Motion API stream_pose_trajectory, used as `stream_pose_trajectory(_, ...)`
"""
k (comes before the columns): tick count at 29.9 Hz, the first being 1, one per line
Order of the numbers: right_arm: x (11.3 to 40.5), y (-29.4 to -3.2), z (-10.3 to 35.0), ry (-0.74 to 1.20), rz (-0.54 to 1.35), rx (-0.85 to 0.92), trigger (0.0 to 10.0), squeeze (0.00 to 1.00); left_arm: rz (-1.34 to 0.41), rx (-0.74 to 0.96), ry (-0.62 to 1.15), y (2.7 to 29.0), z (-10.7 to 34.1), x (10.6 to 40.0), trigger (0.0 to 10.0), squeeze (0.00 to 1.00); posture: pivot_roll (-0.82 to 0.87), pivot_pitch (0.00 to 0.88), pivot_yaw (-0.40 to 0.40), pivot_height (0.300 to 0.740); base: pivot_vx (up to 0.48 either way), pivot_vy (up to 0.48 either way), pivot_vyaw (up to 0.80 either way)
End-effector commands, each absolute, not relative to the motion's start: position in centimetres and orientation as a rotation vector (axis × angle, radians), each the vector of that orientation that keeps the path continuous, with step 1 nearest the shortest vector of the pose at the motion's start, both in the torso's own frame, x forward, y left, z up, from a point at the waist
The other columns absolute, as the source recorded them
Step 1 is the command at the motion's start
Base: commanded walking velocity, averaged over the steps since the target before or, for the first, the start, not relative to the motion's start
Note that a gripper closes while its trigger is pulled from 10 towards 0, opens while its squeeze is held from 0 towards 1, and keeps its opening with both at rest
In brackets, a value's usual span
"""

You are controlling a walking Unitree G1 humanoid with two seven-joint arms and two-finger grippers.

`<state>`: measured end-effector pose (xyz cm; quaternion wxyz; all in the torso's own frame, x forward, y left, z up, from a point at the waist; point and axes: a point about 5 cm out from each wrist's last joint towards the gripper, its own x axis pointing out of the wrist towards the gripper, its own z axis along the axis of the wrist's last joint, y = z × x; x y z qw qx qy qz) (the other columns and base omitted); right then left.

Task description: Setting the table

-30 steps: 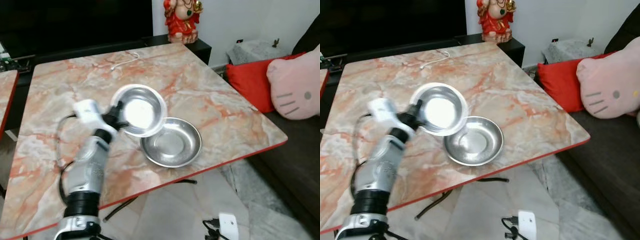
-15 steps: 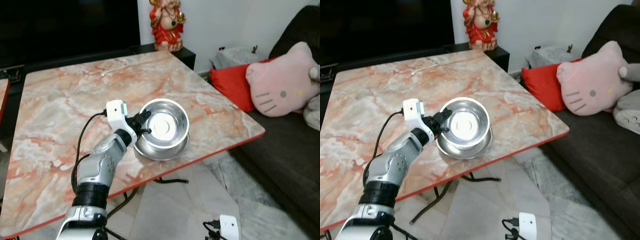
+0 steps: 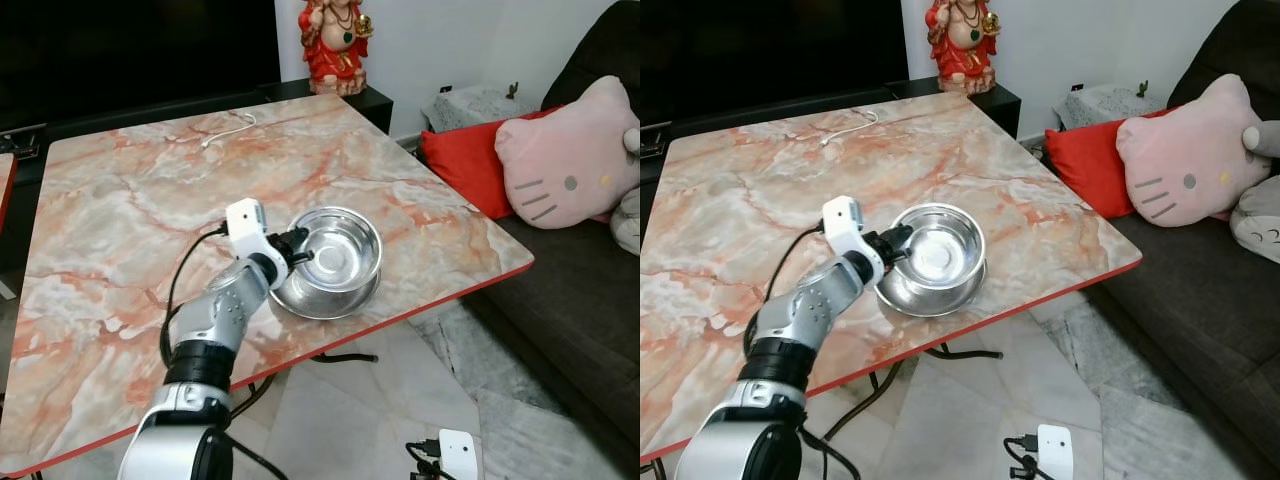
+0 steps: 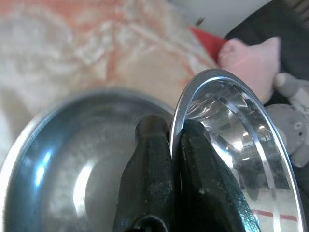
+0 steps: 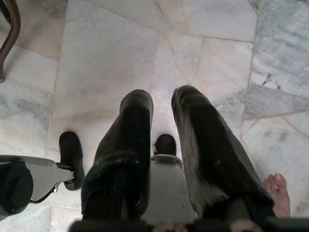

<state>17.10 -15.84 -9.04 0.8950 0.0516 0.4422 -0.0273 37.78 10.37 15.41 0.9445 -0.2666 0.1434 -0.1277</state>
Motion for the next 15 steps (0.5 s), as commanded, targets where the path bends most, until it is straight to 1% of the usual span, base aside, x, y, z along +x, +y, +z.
stream_pose_trajectory(1,16.9,-15.8,-9.1,0.923,-0.063,0.112,10.0,0.0,-0.226,-0.524,0.316,10.4,15.2,38.1,10.0,0.0,0.08,0.0,0.002,0.74,0.0,0.0,0.0)
stream_pose_trajectory(8,16.9,-15.7,-9.2,0.924,-0.066,0.116,10.0,0.0,-0.178,-0.549,0.322,10.4,14.9,38.5,10.0,0.0,0.08,0.0,0.006,0.74,0.0,0.0,0.0)
stream_pose_trajectory(10,16.8,-15.7,-9.2,0.925,-0.065,0.116,10.0,0.0,-0.134,-0.591,0.296,10.7,15.3,38.9,10.0,0.0,0.08,0.0,0.007,0.74,0.0,0.0,0.0)
stream_pose_trajectory(15,16.8,-15.7,-9.2,0.926,-0.066,0.117,10.0,0.0,-0.064,-0.612,0.294,11.1,15.4,39.4,10.0,0.0,0.07,0.0,0.008,0.74,0.0,0.0,0.0)
